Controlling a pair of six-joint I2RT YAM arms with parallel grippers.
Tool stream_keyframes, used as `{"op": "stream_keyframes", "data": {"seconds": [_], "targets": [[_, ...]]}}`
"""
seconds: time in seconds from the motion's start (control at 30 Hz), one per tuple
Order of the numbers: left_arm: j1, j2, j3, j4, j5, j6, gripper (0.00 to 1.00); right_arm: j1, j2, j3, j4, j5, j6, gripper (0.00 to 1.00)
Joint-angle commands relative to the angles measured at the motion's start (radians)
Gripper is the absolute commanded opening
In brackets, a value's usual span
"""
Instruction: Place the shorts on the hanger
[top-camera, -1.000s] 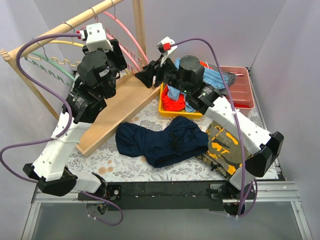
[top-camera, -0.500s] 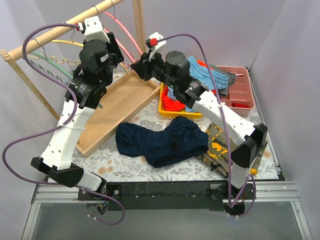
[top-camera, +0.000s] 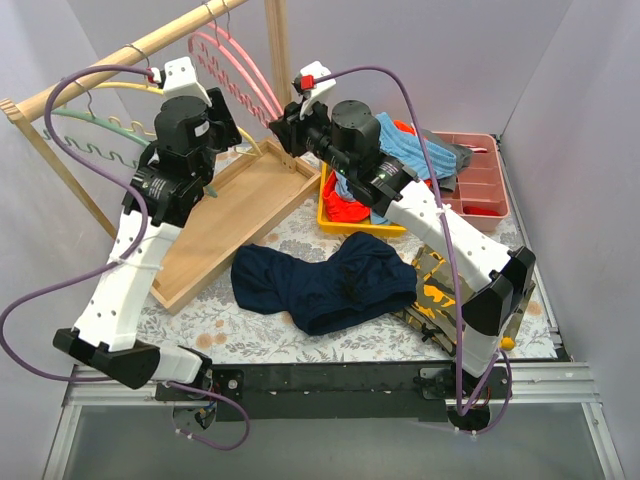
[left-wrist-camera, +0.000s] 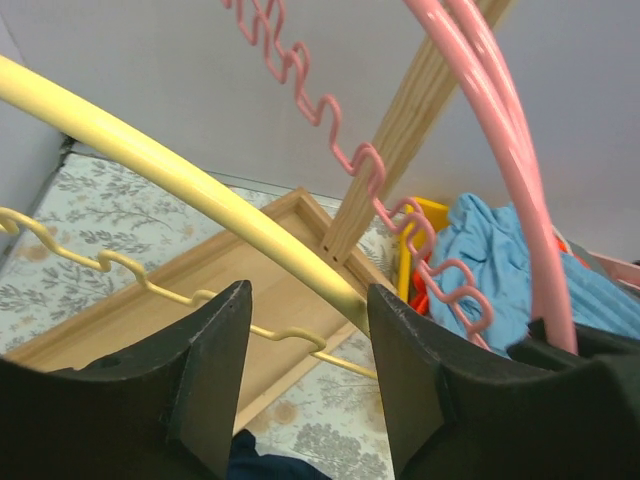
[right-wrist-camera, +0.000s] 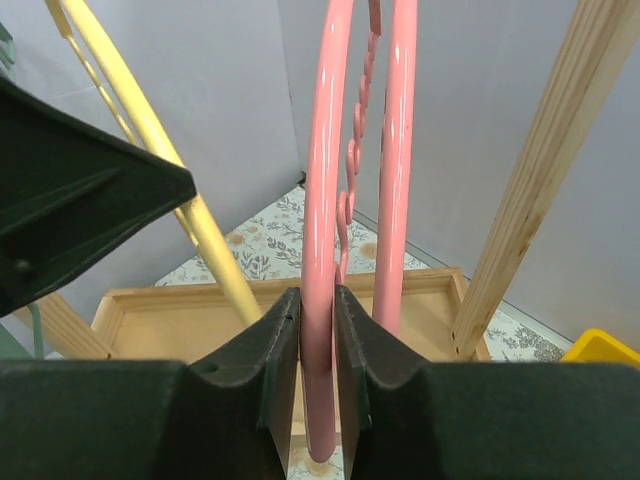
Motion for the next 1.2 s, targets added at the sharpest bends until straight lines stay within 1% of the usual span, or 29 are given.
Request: {"op": "stream_keyframes", "data": {"seconds": [0.0, 0.13, 0.27, 0.4, 0.57, 0.6, 0.77, 1.0, 1.07, 1.17], "targets": [[0.003, -0.091, 0.02, -0.066, 0.101, -0.057, 0.5, -0.001, -0.041, 0.012, 0.031, -0.004, -0.013, 0.31], [0.003, -0.134, 0.021, -0.107, 0.135, -0.077, 0.53, -0.001, -0.076, -0.037, 0.019, -0.015, -0.01, 0.4], [0.003, -0.145, 0.067, -0.147, 0.173, -0.095, 0.54, -0.001, -0.115, -0.072, -0.004, -0.047, 0.005, 0.49], [0.003, -0.162, 0.081, -0.164, 0.189, -0.104, 0.54, -0.001, -0.167, -0.12, 0.019, -0.056, 0.022, 0.55], [0.003, -0.198, 0.083, -0.207, 0.178, -0.128, 0.54, -0.001, -0.211, -0.118, -0.001, -0.084, 0.053, 0.55], [0.003, -0.206, 0.09, -0.216, 0.175, -0.128, 0.54, -0.001, -0.216, -0.129, -0.003, -0.121, 0.059, 0.55], [0.003, -0.266, 0.152, -0.307, 0.149, -0.152, 0.54, -0.001, -0.266, -0.195, -0.001, -0.168, 0.097, 0.55], [0.003, -0.43, 0.05, -0.379, 0.009, -0.21, 0.56, -0.001, -0.299, -0.283, 0.0, -0.23, 0.146, 0.54], [0.003, -0.479, 0.05, -0.4, -0.006, -0.223, 0.56, -0.001, -0.308, -0.309, -0.004, -0.239, 0.154, 0.54], [0.003, -0.498, 0.07, -0.456, -0.033, -0.243, 0.57, -0.001, -0.317, -0.342, 0.008, -0.26, 0.171, 0.54]]}}
